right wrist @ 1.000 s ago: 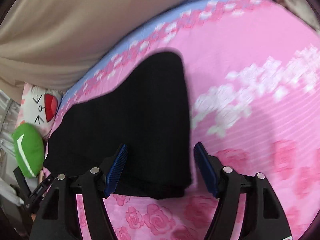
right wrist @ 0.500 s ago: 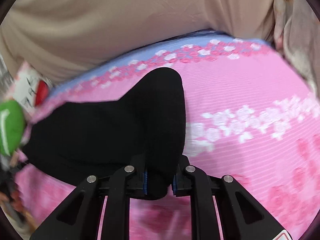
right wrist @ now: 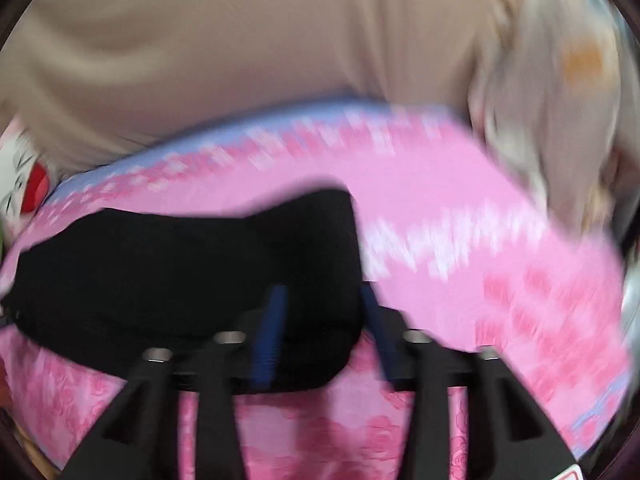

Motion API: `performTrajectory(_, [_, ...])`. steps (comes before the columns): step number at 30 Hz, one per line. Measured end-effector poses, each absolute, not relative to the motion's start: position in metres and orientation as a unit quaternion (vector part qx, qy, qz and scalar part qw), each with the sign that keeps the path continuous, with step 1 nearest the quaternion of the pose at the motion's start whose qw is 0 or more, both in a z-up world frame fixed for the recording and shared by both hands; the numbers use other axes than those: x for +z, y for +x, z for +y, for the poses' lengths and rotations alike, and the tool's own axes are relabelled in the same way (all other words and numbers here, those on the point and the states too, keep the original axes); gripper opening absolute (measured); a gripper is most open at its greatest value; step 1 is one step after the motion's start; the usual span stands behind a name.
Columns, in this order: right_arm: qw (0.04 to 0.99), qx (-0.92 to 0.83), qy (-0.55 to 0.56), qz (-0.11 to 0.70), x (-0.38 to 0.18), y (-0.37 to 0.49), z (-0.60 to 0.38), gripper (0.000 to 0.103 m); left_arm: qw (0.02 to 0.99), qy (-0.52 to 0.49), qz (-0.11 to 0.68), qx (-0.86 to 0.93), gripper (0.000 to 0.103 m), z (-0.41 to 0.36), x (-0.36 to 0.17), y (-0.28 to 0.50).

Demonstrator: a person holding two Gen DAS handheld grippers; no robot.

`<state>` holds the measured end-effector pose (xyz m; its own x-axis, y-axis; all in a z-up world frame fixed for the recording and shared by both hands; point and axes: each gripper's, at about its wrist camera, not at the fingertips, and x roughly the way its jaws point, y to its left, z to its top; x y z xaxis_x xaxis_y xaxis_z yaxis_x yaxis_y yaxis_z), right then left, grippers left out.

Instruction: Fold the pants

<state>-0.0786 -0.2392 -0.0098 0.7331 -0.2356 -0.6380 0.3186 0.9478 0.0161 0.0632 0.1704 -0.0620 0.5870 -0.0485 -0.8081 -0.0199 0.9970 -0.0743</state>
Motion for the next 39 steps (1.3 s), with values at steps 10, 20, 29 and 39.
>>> performTrajectory(10, [0.901,0.047,-0.067,0.426,-0.059,0.005,-0.1,0.058,0.888,-0.084,0.452,-0.014,0.091,0.201,-0.059,0.056])
performTrajectory(20, [0.896,0.068,-0.016,0.439,-0.06,0.052,-0.079,0.024,0.867,-0.219,0.447,0.038,0.093,0.293,-0.073,0.071])
performTrajectory(29, [0.929,0.03,0.028,0.368,-0.019,0.004,-0.11,0.072,0.868,-0.231,0.434,0.064,0.018,0.29,-0.07,0.113])
performTrajectory(39, [0.922,-0.027,0.2,0.329,-0.009,-0.048,-0.222,0.079,0.924,-0.066,0.349,-0.14,0.019,0.082,0.05,0.06])
